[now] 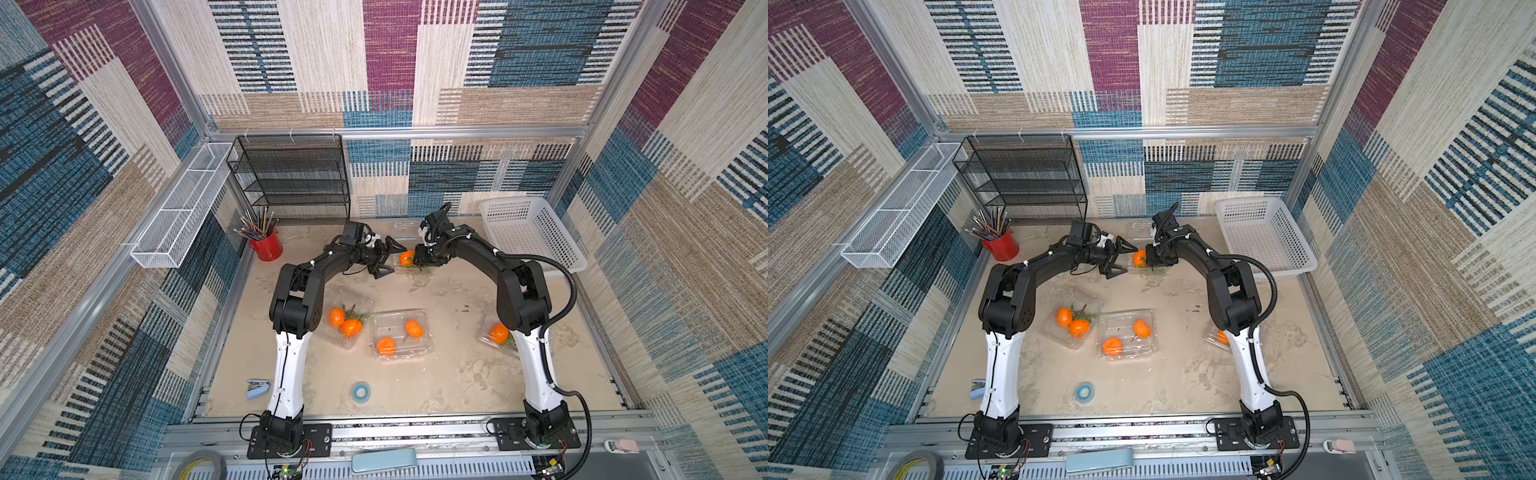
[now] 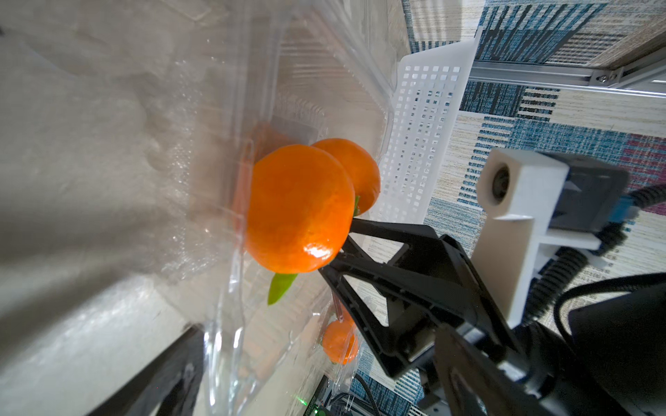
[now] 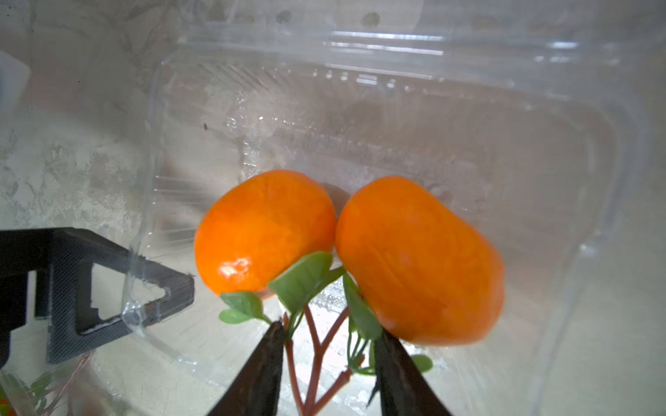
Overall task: Take oranges out of containers
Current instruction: Pick up the orange from the packing box.
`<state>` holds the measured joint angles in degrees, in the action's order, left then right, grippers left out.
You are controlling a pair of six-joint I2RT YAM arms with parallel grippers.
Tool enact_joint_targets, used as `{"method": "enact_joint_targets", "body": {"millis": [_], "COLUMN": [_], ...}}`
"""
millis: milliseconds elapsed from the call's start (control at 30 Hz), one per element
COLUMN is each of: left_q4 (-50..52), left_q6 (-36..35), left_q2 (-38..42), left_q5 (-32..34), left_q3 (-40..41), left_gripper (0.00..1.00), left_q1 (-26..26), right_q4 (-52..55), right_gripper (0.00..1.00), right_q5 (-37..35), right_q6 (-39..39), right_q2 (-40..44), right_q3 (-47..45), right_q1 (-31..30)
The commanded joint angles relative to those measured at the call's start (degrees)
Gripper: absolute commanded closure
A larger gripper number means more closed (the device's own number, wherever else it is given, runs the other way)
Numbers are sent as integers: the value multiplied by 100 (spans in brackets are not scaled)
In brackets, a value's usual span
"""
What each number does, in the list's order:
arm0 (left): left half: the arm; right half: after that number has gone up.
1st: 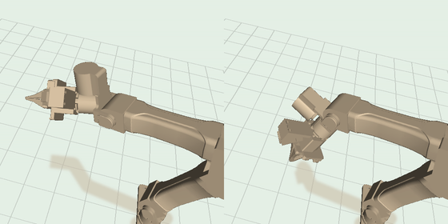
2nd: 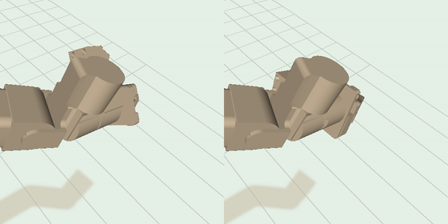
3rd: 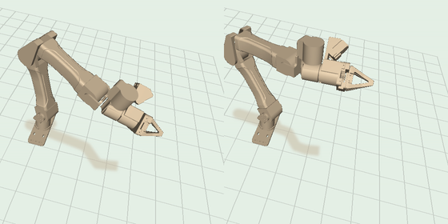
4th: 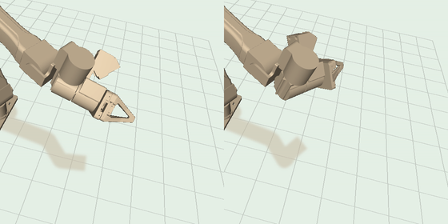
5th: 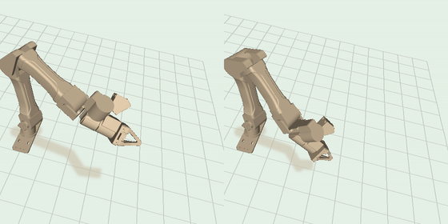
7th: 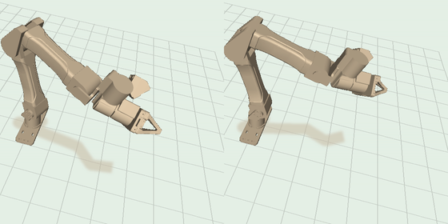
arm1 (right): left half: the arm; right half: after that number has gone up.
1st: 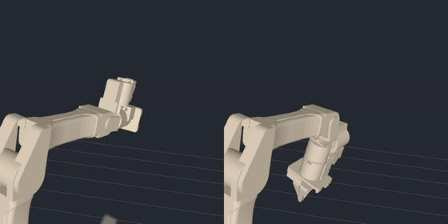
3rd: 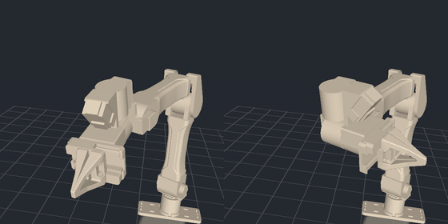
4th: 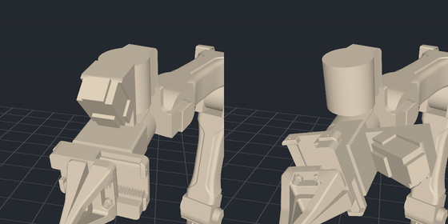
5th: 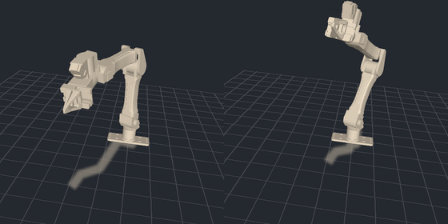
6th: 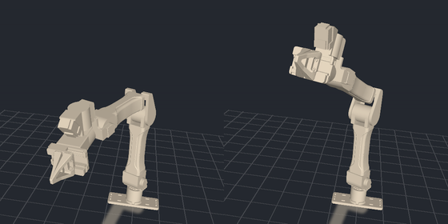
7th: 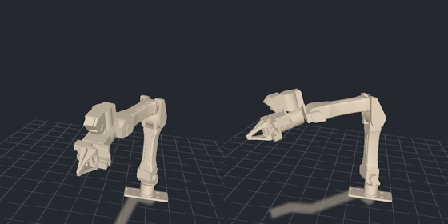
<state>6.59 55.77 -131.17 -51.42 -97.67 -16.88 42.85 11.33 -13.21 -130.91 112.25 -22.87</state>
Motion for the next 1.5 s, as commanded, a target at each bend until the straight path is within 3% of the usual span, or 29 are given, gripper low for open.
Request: {"method": "enact_joint_targets", "body": {"millis": [0,733,1000,1133,1467], "left_q4": [-121,-248,-281,-299,-418], "left_q6": [110,241,264,277,313], "left_q2": [67,46,39,35,194], "left_q5": [-135,-184,-185,-185,-197], "left_q3": [20,71,81,97,143], "left_gripper": [1,1,1,1,1], "left_q1": [-7,-34,-29,-34,-22], "right_q4": [200,855,804,769,848], "right_gripper": [56,54,67,82,88], "right_q5": [-168,-869,-774,-791,-918], "right_q6": [125,425,407,373,263], "right_q2": [74,-230,-430,-410,-110], "right_q3": [132,496,517,542,906], "right_q1": [-31,-270,-270,-271,-271]}}
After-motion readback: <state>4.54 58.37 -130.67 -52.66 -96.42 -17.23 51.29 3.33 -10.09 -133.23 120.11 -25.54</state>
